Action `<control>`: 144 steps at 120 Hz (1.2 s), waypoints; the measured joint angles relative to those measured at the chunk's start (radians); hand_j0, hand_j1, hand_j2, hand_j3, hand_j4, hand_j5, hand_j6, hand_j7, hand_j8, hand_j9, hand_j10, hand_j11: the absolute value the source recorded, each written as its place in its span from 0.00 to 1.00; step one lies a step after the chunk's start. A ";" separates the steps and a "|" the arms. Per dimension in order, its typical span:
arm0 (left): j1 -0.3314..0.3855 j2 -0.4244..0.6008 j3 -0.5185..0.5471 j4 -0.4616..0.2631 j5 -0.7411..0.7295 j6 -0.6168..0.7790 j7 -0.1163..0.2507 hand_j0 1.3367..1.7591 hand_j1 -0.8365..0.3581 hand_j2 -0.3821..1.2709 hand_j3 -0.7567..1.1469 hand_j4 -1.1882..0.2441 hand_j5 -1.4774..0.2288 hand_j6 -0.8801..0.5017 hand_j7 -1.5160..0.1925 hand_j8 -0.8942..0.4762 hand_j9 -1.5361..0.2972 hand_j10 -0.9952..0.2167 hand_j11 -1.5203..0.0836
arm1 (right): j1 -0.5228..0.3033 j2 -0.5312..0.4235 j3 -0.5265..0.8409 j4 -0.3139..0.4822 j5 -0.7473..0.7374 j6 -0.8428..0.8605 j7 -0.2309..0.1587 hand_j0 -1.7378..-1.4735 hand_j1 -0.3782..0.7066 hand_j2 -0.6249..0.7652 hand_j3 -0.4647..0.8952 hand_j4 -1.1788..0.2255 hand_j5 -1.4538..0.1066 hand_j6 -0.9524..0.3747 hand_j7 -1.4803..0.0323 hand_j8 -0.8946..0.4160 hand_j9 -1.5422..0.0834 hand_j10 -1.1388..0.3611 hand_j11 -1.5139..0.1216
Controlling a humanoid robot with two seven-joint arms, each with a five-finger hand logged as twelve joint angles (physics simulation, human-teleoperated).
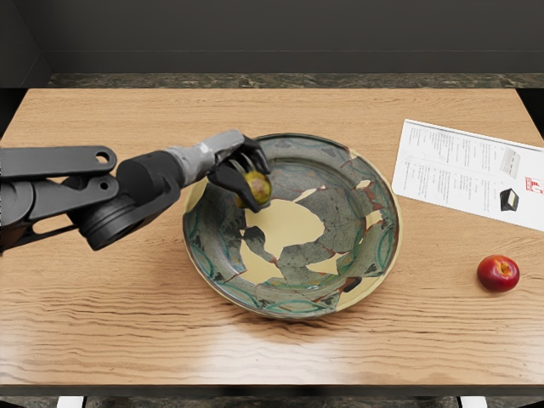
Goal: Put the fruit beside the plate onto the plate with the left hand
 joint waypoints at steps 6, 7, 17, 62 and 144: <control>0.007 -0.008 0.000 0.001 0.001 0.000 0.000 0.76 0.38 0.68 0.40 0.33 0.28 0.28 0.32 0.31 0.31 0.25 0.35 | 0.000 0.000 0.000 0.000 0.000 0.000 0.000 0.30 0.05 0.45 0.34 0.83 0.92 0.71 0.96 0.67 0.94 0.75 0.91; 0.008 -0.008 0.000 0.002 0.001 0.000 0.000 0.76 0.38 0.68 0.40 0.33 0.28 0.28 0.32 0.31 0.31 0.25 0.35 | 0.000 0.000 0.000 0.000 0.000 0.000 0.000 0.30 0.05 0.45 0.34 0.83 0.92 0.71 0.96 0.67 0.94 0.75 0.91; 0.016 -0.018 0.000 0.003 0.003 0.000 -0.001 0.76 0.39 0.67 0.40 0.33 0.28 0.28 0.32 0.31 0.31 0.25 0.34 | 0.000 0.000 0.000 0.000 0.000 0.000 0.000 0.30 0.05 0.45 0.34 0.83 0.92 0.71 0.96 0.67 0.94 0.75 0.91; 0.030 -0.035 0.000 0.011 0.005 0.005 -0.002 0.76 0.46 0.50 0.40 0.41 0.39 0.29 0.42 0.31 0.40 0.33 0.45 | 0.000 0.000 0.000 0.000 0.000 0.000 0.000 0.30 0.05 0.45 0.34 0.83 0.92 0.71 0.96 0.67 0.94 0.75 0.91; 0.113 0.473 -0.277 0.008 -0.687 -0.649 -0.005 0.76 0.96 0.24 0.40 0.81 0.84 0.62 0.86 0.63 0.81 0.79 0.92 | 0.000 0.000 0.000 0.000 0.000 0.000 0.000 0.30 0.05 0.45 0.34 0.83 0.92 0.71 0.96 0.67 0.94 0.75 0.91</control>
